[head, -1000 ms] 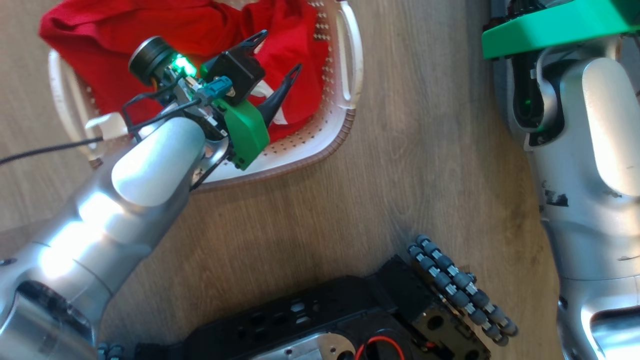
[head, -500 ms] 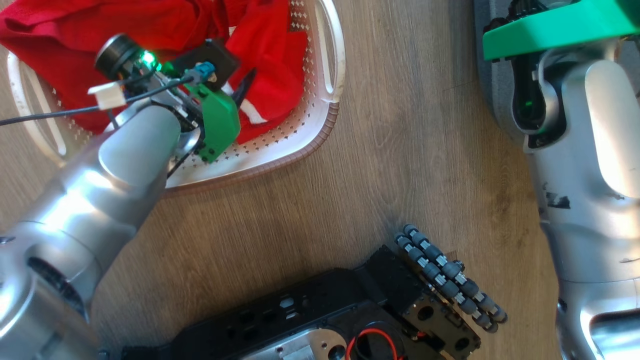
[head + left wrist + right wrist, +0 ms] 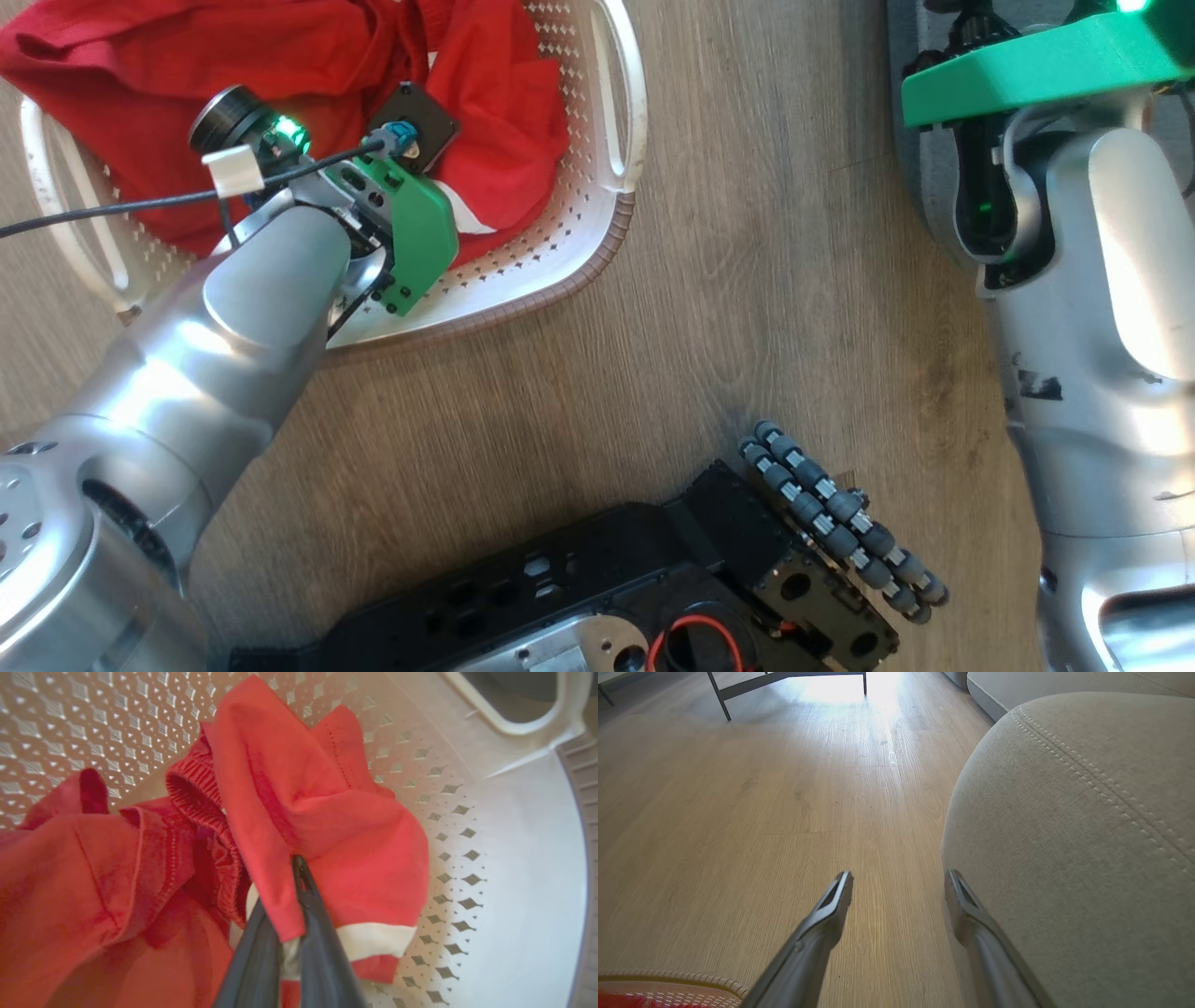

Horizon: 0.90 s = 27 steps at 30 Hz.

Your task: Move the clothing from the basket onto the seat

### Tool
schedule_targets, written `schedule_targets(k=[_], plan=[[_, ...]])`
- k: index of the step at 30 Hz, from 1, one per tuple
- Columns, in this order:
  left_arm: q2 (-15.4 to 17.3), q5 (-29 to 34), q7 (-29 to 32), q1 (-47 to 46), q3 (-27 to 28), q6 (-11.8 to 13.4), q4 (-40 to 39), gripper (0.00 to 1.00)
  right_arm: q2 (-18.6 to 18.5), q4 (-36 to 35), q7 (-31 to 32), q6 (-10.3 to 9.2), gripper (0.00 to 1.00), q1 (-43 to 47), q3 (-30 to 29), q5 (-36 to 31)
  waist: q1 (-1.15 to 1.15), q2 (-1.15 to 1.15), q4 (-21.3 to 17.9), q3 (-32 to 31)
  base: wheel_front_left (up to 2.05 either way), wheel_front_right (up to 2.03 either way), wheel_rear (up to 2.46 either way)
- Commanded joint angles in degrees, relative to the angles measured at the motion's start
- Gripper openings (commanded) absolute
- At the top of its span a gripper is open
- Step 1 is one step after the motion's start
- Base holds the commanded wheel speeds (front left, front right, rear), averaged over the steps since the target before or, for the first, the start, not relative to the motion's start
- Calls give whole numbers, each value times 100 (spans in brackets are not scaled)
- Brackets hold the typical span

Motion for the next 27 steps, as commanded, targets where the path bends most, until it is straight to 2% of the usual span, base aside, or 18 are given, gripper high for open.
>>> schedule_targets(k=[1, 8, 17, 27], plan=[[8, -66, -37, 46, 32, -36, -92, 0, 52, -149, -27, 41, 100, 224, 21, 26, 0, 0, -7, -23, 0, 0, 0], [91, -470, -409, 25, 39, -36, -54, 0, 52, -116, -27, 41, 100, 177, 4, -90, 0, 0, -1, -195, 0, 0, 0], [-40, -785, -659, 207, 83, -36, -225, 0, 52, 36, -27, 41, 100, 284, -60, -391, 0, 0, 297, -820, 0, 0, 0], [25, -598, -670, 673, 868, -36, -826, 0, 52, 297, -27, 41, 100, 428, 21, -708, 0, 0, 548, -1742, 0, 0, 0]])
